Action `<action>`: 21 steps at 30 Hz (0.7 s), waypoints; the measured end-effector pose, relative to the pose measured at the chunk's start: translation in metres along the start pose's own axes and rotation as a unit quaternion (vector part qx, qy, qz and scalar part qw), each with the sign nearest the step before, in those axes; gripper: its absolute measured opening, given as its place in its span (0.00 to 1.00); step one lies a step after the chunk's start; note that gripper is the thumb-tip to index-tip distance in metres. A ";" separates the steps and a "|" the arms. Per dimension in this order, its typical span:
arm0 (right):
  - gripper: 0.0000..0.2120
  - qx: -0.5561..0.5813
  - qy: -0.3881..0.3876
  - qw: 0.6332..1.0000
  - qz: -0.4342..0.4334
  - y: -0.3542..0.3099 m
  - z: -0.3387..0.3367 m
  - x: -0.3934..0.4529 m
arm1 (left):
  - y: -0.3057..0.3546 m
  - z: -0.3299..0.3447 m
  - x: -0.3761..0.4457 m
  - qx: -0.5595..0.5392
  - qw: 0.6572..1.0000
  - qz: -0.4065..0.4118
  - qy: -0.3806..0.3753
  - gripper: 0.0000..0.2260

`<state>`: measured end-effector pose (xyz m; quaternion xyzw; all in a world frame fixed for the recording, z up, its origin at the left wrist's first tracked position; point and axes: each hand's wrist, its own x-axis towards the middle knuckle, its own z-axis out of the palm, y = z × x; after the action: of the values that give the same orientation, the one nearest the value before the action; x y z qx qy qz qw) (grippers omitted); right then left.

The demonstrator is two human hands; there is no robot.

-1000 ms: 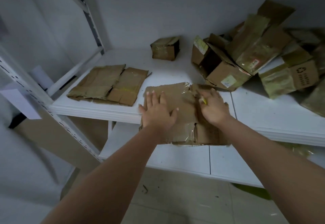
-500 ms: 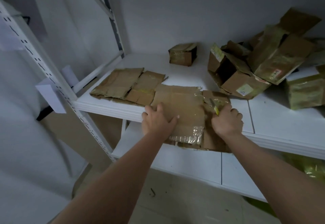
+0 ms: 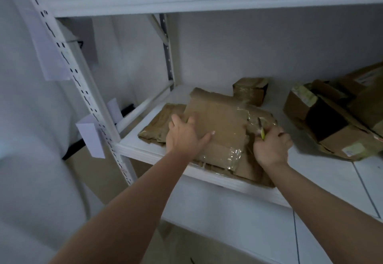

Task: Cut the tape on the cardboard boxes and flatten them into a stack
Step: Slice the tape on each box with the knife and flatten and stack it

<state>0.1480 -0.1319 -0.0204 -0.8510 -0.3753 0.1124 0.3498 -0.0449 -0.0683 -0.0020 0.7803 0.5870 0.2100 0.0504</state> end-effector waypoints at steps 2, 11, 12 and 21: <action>0.22 0.010 0.005 1.000 -0.015 -0.029 0.014 0.007 | -0.023 -0.012 0.026 0.005 1.000 0.007 0.015 0.35; 0.19 0.009 -0.001 0.999 -0.040 -0.108 0.072 0.025 | -0.106 -0.028 0.112 0.029 0.999 0.018 -0.007 0.34; 0.19 0.005 -0.017 0.999 -0.034 -0.109 0.079 0.026 | -0.113 -0.024 0.115 0.028 0.999 0.017 -0.025 0.34; 0.23 -0.145 -0.108 0.979 -0.098 -0.096 0.117 0.025 | -0.128 0.012 0.127 0.179 0.966 0.123 -0.140 0.31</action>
<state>0.0587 -0.0083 -0.0391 -0.8347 -0.5049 0.1125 0.1891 -0.1270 0.0917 -0.0202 0.8641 0.5020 -0.0058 -0.0346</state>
